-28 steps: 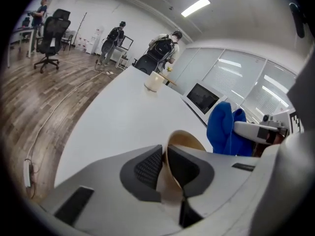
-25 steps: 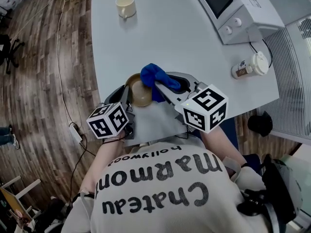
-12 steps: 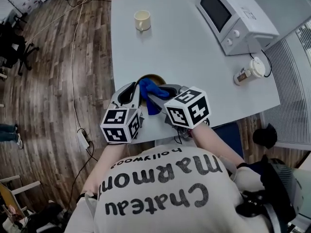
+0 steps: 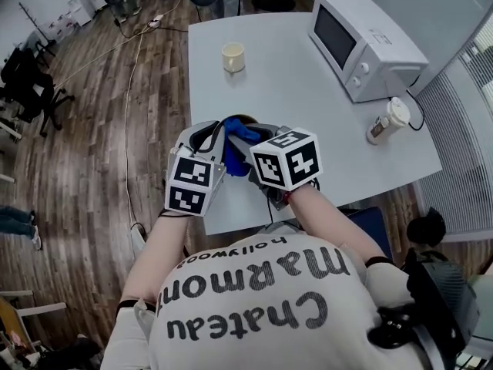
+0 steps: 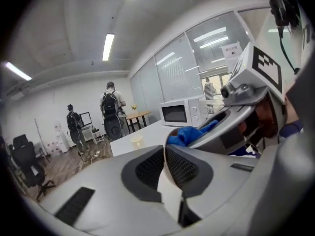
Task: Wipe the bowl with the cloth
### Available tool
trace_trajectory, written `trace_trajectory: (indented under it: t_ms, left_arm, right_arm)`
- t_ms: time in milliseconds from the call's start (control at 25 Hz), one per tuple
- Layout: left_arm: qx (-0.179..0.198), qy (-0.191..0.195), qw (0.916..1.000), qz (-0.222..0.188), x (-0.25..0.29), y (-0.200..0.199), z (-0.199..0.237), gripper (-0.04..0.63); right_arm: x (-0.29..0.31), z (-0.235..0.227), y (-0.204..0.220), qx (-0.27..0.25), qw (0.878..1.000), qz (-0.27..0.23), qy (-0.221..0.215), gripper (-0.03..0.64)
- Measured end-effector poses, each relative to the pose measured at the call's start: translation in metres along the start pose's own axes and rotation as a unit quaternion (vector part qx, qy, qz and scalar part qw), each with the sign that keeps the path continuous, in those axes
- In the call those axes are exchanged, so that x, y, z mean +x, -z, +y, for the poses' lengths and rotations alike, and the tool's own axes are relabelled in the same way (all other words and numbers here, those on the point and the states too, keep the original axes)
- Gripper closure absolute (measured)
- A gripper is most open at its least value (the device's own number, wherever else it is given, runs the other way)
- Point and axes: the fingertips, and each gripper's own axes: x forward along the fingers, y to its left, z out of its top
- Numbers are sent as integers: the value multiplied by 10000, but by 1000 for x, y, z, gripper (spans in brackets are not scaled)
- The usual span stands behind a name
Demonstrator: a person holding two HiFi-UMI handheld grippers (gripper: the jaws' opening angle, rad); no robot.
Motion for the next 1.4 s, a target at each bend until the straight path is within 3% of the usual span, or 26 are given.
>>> trace_trajectory:
  t_ms: [200, 560, 960, 1280, 1400]
  left_arm:
    - [138, 6, 9999, -26, 0, -11, -16, 580]
    - [166, -106, 9993, -308, -1, -24, -29, 569]
    - [-218, -138, 9975, -654, -7, -43, -26, 549]
    - [-139, -184, 9976, -658, -6, -41, -38, 549]
    - [-244, 7, 9979, -605, -3, -36, -49, 558]
  right_arm:
    - [-19, -16, -6, 520, 9969, -529, 259, 529]
    - [-43, -39, -11, 1345, 9785, -1467, 548, 529]
    - [-67, -62, 3, 1972, 9611, -1673, 971, 529]
    - [-77, -63, 22, 2169, 9569, -1522, 1192, 529]
    - [-82, -49, 12, 2142, 9576, -1747, 811, 529]
